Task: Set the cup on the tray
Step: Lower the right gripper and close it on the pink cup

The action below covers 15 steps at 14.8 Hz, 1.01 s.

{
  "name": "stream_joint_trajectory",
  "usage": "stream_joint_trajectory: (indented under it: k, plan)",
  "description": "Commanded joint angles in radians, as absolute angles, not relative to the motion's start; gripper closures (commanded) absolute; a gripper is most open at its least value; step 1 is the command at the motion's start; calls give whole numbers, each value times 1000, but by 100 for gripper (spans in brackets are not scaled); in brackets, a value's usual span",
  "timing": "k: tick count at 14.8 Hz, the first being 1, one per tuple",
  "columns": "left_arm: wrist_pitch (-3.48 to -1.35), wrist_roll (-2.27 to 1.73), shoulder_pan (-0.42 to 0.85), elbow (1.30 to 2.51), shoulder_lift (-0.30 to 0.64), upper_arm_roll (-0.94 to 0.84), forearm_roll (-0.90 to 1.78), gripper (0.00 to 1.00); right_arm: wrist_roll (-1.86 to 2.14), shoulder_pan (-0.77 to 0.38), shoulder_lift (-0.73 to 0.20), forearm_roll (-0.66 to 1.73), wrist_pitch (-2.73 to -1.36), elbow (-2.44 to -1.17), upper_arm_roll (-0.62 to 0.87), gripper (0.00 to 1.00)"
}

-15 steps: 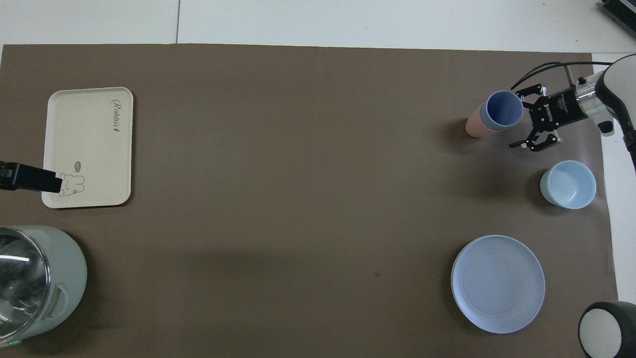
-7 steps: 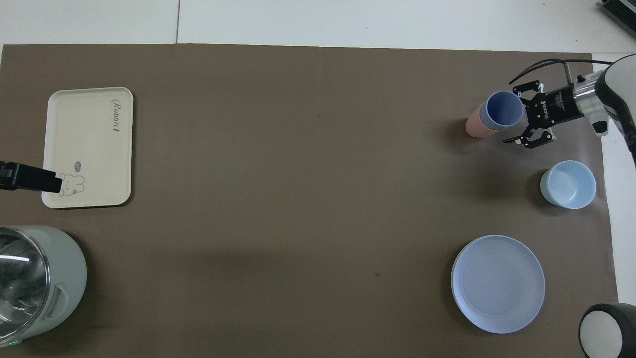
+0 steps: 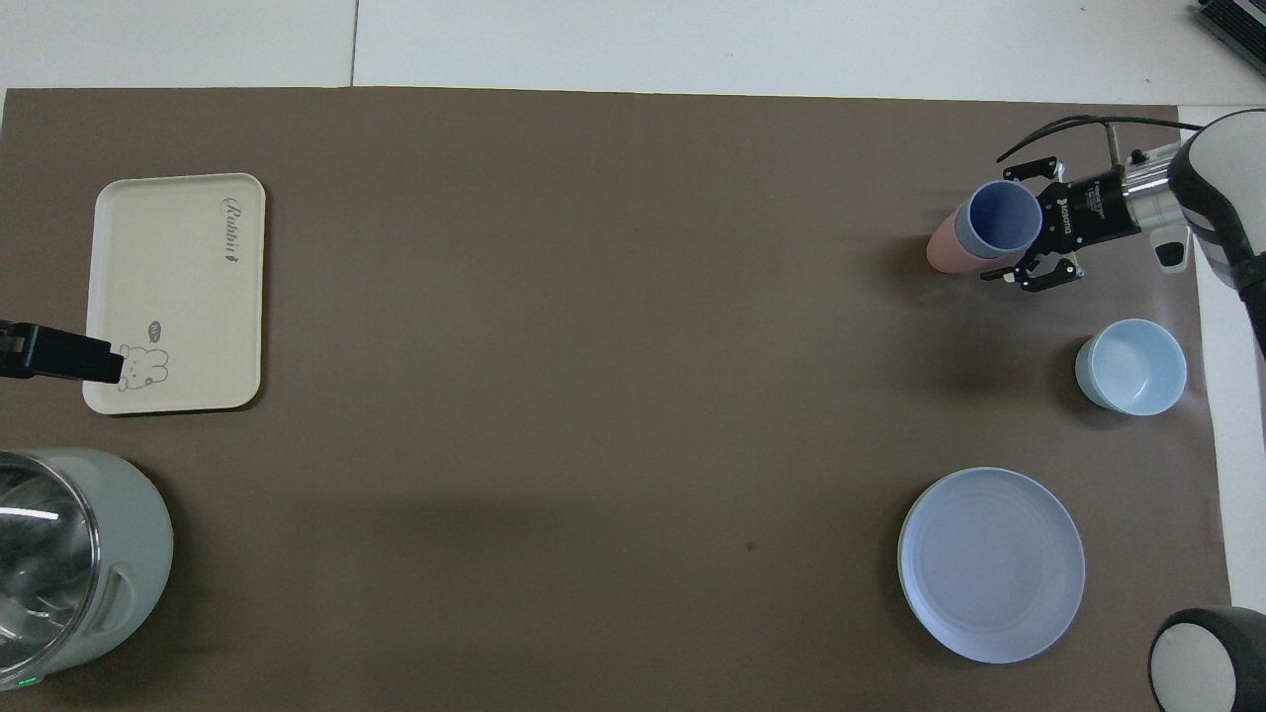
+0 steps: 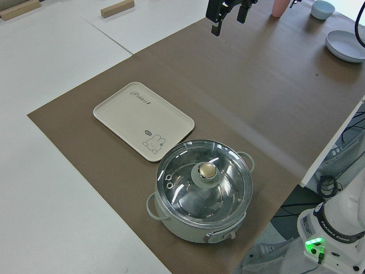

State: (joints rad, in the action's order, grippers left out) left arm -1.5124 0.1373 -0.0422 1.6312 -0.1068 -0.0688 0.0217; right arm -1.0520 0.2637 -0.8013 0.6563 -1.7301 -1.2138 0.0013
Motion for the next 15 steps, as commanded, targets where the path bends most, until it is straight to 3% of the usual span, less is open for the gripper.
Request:
stream_joint_trajectory:
  k: [1, 10, 11, 12, 13, 15]
  plan:
    - [-1513, 130, -51, 1644, -118, -75, 14, 0, -1066, 265, -747, 698, -1767, -1301, 5, 2]
    - [-1513, 130, -51, 1643, -118, -75, 14, 0, -1028, 264, -701, 782, -1787, -1407, 6, 4]
    - [-1513, 130, -51, 1644, -118, -75, 14, 0, -1000, 265, -693, 811, -1786, -1420, 6, 14]
    - [-1513, 130, -51, 1644, -118, -75, 14, 0, -947, 267, -687, 824, -1772, -1431, 6, 53]
    - [-1513, 130, -51, 1644, -118, -75, 14, 0, -931, 267, -681, 828, -1750, -1434, 8, 100]
    - [-1513, 130, -51, 1644, -118, -75, 14, 0, -922, 253, -667, 851, -1779, -1477, 6, 100]
